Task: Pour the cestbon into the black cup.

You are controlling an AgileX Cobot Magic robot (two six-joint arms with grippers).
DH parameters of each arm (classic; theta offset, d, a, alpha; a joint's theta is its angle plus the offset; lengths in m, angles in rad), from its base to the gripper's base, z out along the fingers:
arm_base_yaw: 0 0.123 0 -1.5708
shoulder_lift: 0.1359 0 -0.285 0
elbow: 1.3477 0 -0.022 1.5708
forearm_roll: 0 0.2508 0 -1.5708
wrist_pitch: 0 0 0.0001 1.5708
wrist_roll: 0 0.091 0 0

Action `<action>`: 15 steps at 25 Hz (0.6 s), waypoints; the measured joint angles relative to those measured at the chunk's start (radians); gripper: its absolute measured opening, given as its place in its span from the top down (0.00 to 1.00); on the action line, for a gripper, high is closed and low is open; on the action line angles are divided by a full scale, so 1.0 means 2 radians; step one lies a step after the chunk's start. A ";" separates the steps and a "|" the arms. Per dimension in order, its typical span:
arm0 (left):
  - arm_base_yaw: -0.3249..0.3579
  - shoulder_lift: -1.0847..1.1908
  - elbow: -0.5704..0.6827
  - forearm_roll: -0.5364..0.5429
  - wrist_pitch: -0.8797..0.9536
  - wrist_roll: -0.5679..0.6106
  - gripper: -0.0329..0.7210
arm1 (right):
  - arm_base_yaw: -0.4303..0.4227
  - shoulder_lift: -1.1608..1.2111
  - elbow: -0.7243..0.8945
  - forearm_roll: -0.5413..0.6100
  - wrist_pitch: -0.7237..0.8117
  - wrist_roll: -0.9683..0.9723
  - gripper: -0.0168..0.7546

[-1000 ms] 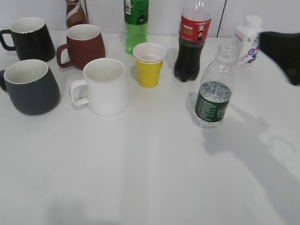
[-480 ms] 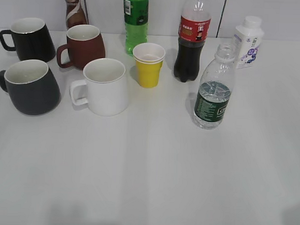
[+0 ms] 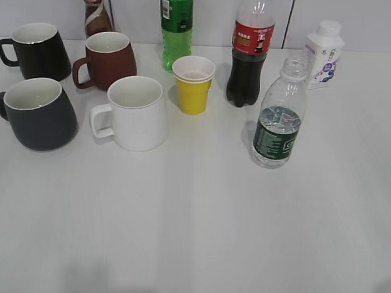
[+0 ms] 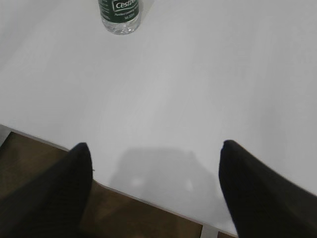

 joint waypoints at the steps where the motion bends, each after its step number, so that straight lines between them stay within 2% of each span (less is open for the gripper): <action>1: 0.000 0.000 0.000 0.000 0.000 0.000 0.20 | 0.000 0.000 0.000 0.000 0.000 0.000 0.21; 10: 0.000 0.000 0.000 0.000 0.000 0.000 0.22 | -0.001 0.000 0.000 0.000 -0.004 0.000 0.21; 12: 0.000 0.000 0.001 0.000 0.000 0.000 0.22 | -0.011 0.000 0.000 0.001 -0.004 -0.001 0.21; 15: 0.000 -0.005 0.001 0.000 -0.001 0.000 0.25 | -0.051 0.000 0.000 0.001 -0.004 -0.001 0.21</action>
